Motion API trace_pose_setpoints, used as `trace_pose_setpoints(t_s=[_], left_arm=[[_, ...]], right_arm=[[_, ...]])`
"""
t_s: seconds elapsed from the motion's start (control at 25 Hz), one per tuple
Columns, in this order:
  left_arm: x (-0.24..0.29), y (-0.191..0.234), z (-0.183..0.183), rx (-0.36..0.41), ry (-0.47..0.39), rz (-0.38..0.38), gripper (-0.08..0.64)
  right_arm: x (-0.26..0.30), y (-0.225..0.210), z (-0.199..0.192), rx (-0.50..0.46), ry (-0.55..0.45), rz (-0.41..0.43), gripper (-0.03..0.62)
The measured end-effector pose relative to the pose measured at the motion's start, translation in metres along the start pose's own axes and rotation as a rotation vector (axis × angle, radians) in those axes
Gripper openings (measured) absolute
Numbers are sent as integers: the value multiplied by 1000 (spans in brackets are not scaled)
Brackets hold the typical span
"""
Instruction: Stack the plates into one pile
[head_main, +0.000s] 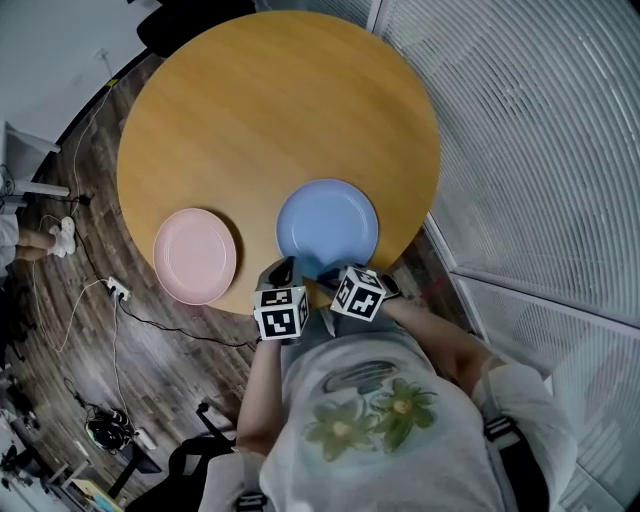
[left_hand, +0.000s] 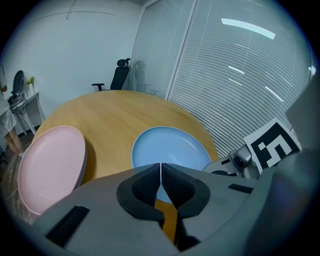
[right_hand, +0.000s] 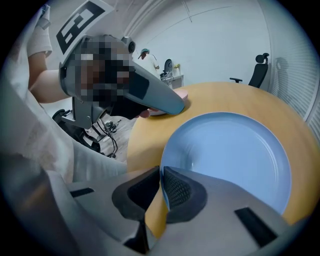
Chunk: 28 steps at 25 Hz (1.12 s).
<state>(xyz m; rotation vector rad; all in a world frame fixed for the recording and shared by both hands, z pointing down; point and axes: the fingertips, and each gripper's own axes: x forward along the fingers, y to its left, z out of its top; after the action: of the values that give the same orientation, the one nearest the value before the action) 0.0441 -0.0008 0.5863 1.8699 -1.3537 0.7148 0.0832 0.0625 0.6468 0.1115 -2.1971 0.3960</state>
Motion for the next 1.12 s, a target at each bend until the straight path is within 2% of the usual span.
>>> trace_pose_setpoints(t_s=[0.28,0.6,0.68,0.8,0.96,1.12], left_arm=[[-3,5,-8,6,-3,19,23],[0,19,6,19,-29,48,26],[2,20,8,25,-29,49,50],[4,21,11,34,-16,43,140],[10,29,12,41,-3,58,168],[19,28,12,47,22,68,190]], right_arm=[[-17,-6,13,113,-103,-49,52],[-60,-72,9,311,-202,-283,52],[-72,-89,3,363,-224,-335,52],[-90,-111,-6,432,-248,-418,55],[-101,-133,-20,516,-254,-487,137],[-111,-148,-40,598,-238,-520,158]])
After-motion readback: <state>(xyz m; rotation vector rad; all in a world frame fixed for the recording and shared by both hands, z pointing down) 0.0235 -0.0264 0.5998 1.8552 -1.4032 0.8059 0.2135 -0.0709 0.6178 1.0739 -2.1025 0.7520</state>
